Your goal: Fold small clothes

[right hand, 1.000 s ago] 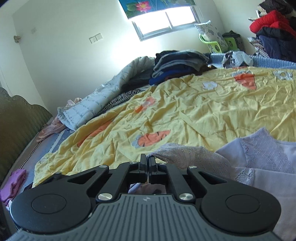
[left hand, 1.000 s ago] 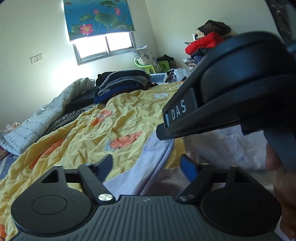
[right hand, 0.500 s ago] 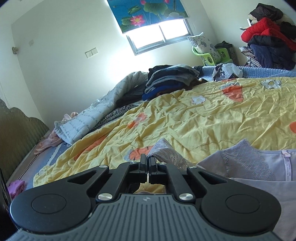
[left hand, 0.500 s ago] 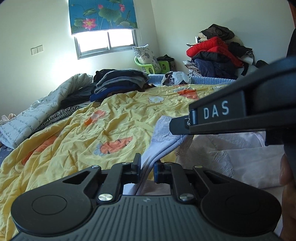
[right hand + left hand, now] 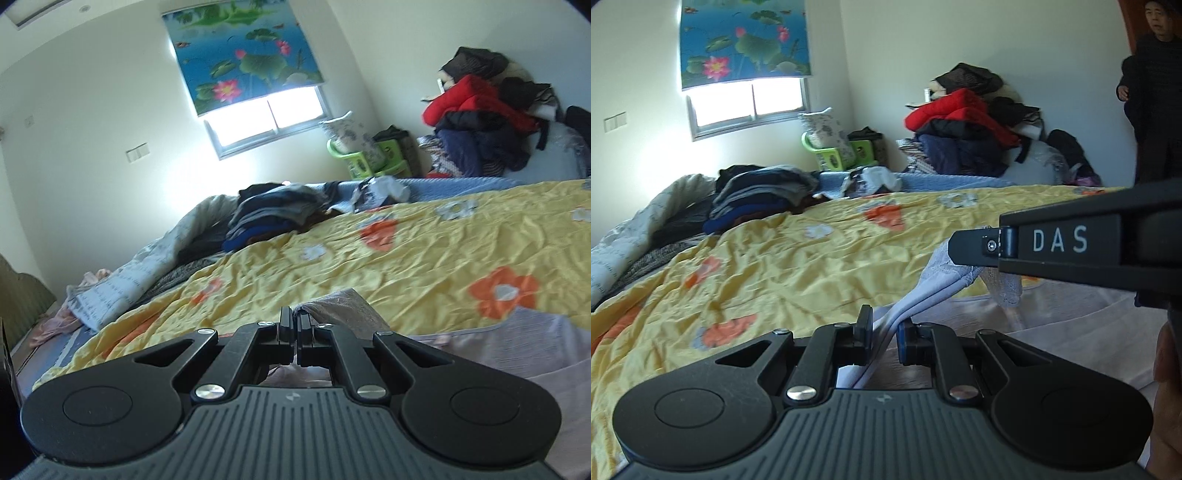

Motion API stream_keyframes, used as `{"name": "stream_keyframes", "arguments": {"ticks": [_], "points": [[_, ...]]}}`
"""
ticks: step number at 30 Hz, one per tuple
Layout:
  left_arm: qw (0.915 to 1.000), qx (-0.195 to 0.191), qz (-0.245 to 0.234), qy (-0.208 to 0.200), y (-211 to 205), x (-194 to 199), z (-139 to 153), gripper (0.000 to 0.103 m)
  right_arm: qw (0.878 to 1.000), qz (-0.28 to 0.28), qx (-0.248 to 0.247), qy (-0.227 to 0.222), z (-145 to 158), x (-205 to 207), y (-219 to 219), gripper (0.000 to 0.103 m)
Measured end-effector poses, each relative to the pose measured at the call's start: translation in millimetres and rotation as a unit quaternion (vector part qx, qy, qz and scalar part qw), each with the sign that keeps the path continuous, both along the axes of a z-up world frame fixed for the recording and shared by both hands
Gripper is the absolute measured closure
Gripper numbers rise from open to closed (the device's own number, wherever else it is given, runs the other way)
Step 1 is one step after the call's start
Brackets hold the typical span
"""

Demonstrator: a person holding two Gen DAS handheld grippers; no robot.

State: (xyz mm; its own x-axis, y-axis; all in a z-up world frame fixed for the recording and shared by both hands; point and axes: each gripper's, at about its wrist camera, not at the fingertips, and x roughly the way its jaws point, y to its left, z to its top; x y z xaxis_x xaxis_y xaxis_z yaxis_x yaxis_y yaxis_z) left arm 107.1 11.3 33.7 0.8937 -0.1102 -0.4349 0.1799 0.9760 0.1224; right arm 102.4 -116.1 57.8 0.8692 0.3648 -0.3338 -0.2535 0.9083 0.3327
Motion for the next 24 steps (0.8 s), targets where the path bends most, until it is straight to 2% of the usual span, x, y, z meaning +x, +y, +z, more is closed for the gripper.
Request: {"name": "stream_keyframes", "arguments": {"ticks": [3,14,24], "points": [[0.9998,0.009,-0.018,-0.006,-24.4,-2.0,-0.4,0.089,1.0,-0.027,-0.016,-0.007,-1.8,-7.8,-18.6,0.097],[0.9951,0.012,-0.097,0.016,-94.7,-4.1,-18.4,0.089,0.988,-0.119,-0.095,-0.021,-23.7,-36.5,-70.1,0.097],[0.9919,0.022,-0.116,0.046,-112.9,-8.0,-36.9,0.089,0.983,-0.156,-0.095,0.011,-45.7,-43.1,-99.1,0.097]]}}
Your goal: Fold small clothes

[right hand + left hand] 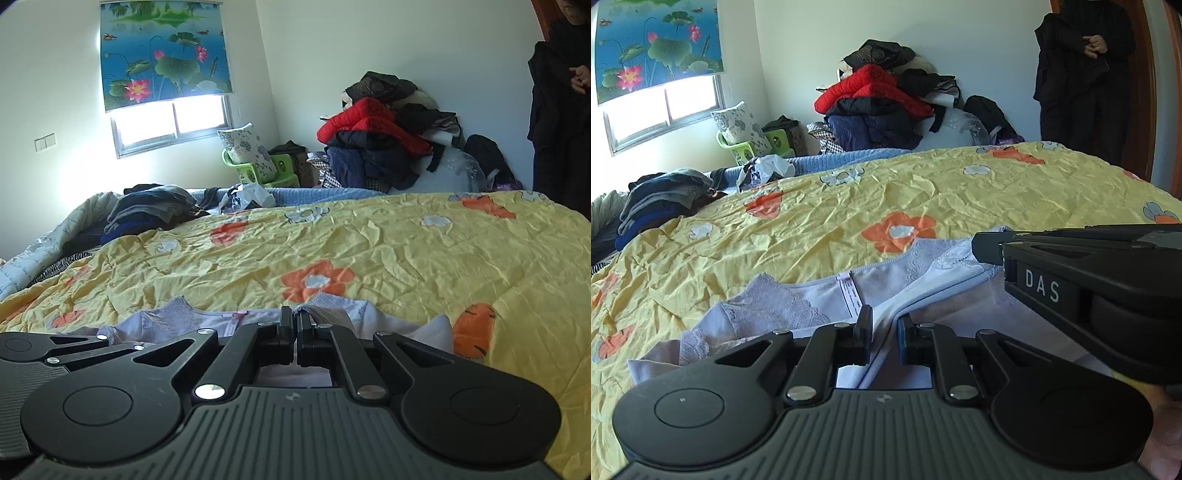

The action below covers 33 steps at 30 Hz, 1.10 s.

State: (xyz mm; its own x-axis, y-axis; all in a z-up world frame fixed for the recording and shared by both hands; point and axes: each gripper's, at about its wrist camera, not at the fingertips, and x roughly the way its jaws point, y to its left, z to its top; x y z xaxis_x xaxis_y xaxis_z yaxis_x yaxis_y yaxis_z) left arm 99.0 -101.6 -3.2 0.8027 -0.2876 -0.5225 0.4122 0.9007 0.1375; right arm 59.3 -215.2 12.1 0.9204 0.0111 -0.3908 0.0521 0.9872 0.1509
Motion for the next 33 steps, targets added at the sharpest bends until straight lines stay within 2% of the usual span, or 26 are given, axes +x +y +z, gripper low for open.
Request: {"name": "stream_keyframes", "arguments": {"ticks": [7,9,11,12,14,16,19,24,29,33], "points": [[0.9999,0.0,-0.003,0.015,3.2,-0.8,-5.5,0.089,1.0,-0.007,0.0,0.018,-9.9,-3.1,-2.9,0.096],[0.9998,0.002,0.0,0.019,4.9,-1.2,-7.6,0.089,1.0,-0.007,0.007,0.027,-12.2,-2.0,-5.1,0.089],[0.9997,0.002,0.001,0.023,5.9,-1.3,-9.5,0.089,0.999,-0.007,0.025,0.037,-14.5,1.0,-10.2,0.087],[0.9997,0.001,0.001,0.025,6.5,-0.9,-10.1,0.089,0.998,-0.009,0.034,0.043,-15.5,3.2,-12.7,0.078],[0.9996,0.001,0.001,0.028,6.7,-0.7,-11.5,0.089,0.997,-0.005,0.062,0.052,-18.9,8.5,-18.5,0.075],[0.9996,0.003,0.0,0.029,5.8,-1.4,-12.6,0.09,0.994,-0.009,0.089,0.059,-24.0,15.3,-24.0,0.075],[0.9997,0.009,-0.005,0.024,5.4,-5.2,-13.3,0.089,0.99,-0.029,0.118,0.065,-31.8,20.0,-33.0,0.093],[0.9997,0.011,-0.006,0.023,7.2,-8.2,-14.7,0.089,0.995,-0.054,0.078,0.041,-30.0,7.6,-34.7,0.095],[0.9998,0.013,-0.007,0.017,7.8,-12.5,-13.2,0.089,0.997,-0.074,0.008,0.016,-20.8,-3.4,-32.0,0.095],[0.9997,0.008,-0.005,0.023,11.5,-13.0,-12.2,0.089,0.995,-0.088,-0.032,0.016,-19.3,-6.0,-32.8,0.095]]}}
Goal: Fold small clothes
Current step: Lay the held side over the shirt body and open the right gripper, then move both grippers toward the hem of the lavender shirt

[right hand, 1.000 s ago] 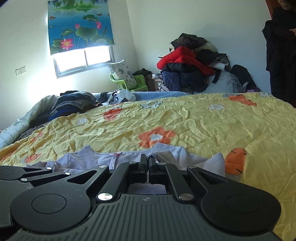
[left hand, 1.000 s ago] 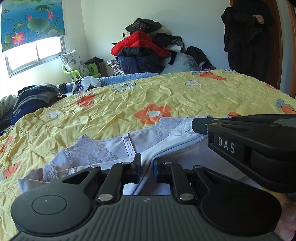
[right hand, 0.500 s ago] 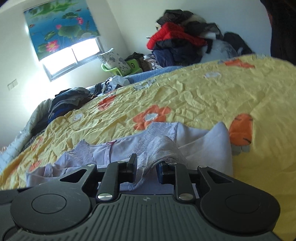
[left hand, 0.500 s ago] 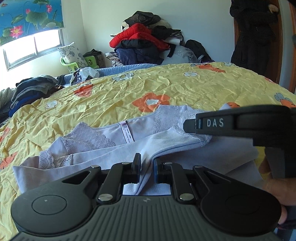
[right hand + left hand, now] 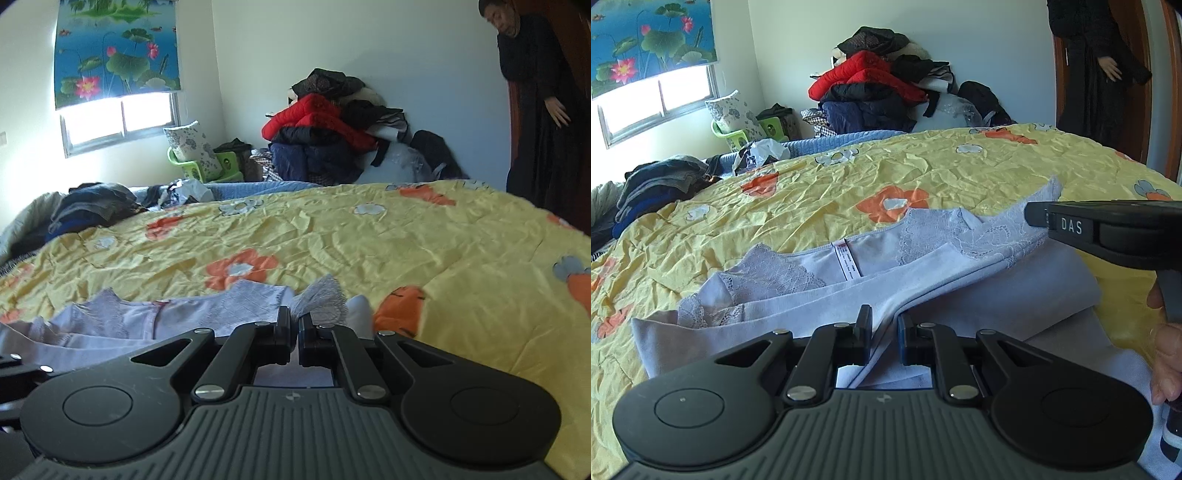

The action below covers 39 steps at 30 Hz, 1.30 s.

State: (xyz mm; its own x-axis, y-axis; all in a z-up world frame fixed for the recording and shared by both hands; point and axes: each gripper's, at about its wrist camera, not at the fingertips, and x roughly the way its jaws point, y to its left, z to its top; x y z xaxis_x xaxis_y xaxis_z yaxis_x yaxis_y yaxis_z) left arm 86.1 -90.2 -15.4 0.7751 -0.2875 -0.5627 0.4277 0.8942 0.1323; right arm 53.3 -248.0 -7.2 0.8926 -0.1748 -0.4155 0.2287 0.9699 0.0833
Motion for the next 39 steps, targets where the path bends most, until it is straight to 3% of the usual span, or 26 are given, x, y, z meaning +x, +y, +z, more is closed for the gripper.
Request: {"name": "stream_keyframes", "arguments": {"ticks": [14,17,21,24,27,30,34,36,39], "points": [[0.9997,0.007,-0.007,0.02,4.5,-2.3,-6.2,0.089,0.998,-0.036,-0.017,0.039,-16.8,5.6,-14.3,0.094],[0.9997,0.008,-0.003,0.022,5.9,-2.7,-6.7,0.089,0.997,-0.048,-0.019,0.054,-20.2,7.4,-16.9,0.081],[0.9997,0.007,0.001,0.022,8.4,-4.1,-6.4,0.089,0.997,-0.058,-0.019,0.037,-14.1,-4.2,-15.7,0.073],[0.9997,0.009,0.004,0.024,8.6,-4.8,-6.8,0.089,0.999,-0.026,-0.042,0.022,-6.4,-10.5,-3.1,0.071],[0.9996,0.011,0.005,0.025,9.3,-6.6,-6.7,0.089,0.996,0.01,-0.073,0.059,-9.6,0.0,8.9,0.065],[0.9996,0.012,0.004,0.026,12.4,-9.6,-5.8,0.089,0.99,-0.019,-0.098,0.104,-22.7,11.9,5.8,0.065],[0.9995,0.008,0.007,0.028,17.7,-12.5,-5.3,0.089,0.99,-0.07,-0.105,0.068,-15.1,-2.6,1.4,0.06],[0.9994,0.004,0.009,0.033,19.3,-13.2,-5.8,0.089,0.994,-0.038,-0.097,0.046,-10.3,-9.9,5.3,0.059],[0.999,0.002,0.015,0.041,21.5,-15.1,-7.8,0.089,0.995,0.025,-0.077,0.054,-10.5,-10.9,15.0,0.057]]}}
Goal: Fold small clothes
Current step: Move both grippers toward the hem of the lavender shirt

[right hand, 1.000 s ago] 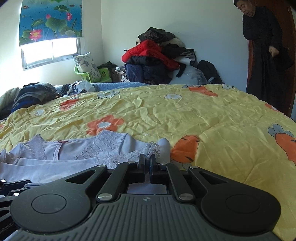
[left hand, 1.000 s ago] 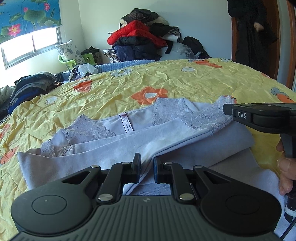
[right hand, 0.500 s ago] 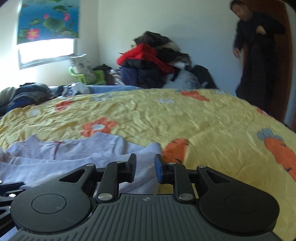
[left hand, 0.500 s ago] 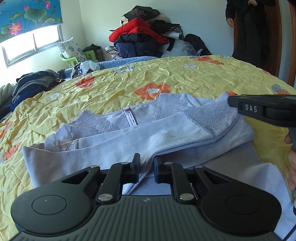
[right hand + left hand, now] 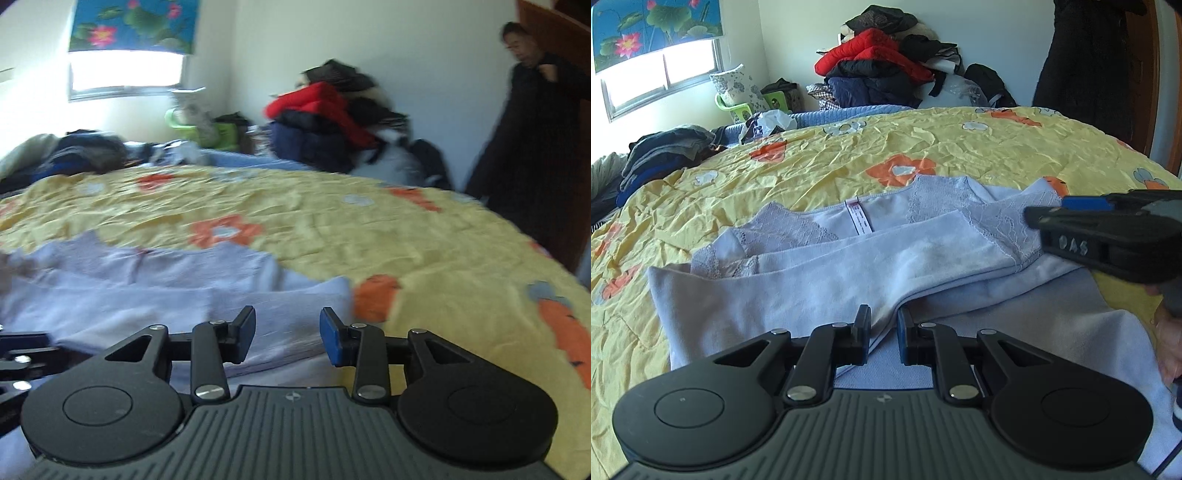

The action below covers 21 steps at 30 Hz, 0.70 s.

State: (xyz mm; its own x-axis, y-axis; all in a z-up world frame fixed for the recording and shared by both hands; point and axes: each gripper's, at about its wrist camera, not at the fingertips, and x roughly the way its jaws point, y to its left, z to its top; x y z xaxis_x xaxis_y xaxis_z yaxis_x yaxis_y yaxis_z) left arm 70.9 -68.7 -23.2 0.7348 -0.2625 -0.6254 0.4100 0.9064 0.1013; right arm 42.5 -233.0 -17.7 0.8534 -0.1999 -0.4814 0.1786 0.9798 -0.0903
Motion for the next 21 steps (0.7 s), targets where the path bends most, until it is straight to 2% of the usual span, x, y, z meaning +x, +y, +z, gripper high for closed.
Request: {"name": "stream_keyframes", "arguments": {"ticks": [3,6,11,16,21], "points": [[1.0,0.0,0.005,0.006,5.0,-4.3,-1.1,0.089,0.998,0.005,-0.025,0.054,-12.2,11.6,7.2,0.048],[0.9999,0.002,0.011,0.007,11.0,-10.1,-1.9,0.089,0.999,-0.012,-0.01,0.042,-8.2,3.4,3.4,0.045],[0.9996,-0.003,0.023,0.015,19.8,-19.5,-1.9,0.088,1.0,0.002,0.018,0.022,4.6,-23.8,1.9,0.036],[0.9993,-0.004,0.03,0.021,28.2,-31.9,-1.5,0.088,0.998,0.003,0.066,0.02,6.0,-54.5,-6.3,0.034],[0.9988,0.014,0.046,-0.005,43.0,-55.0,2.5,0.088,0.995,0.004,0.096,0.02,2.5,-90.9,-12.8,0.032]]}}
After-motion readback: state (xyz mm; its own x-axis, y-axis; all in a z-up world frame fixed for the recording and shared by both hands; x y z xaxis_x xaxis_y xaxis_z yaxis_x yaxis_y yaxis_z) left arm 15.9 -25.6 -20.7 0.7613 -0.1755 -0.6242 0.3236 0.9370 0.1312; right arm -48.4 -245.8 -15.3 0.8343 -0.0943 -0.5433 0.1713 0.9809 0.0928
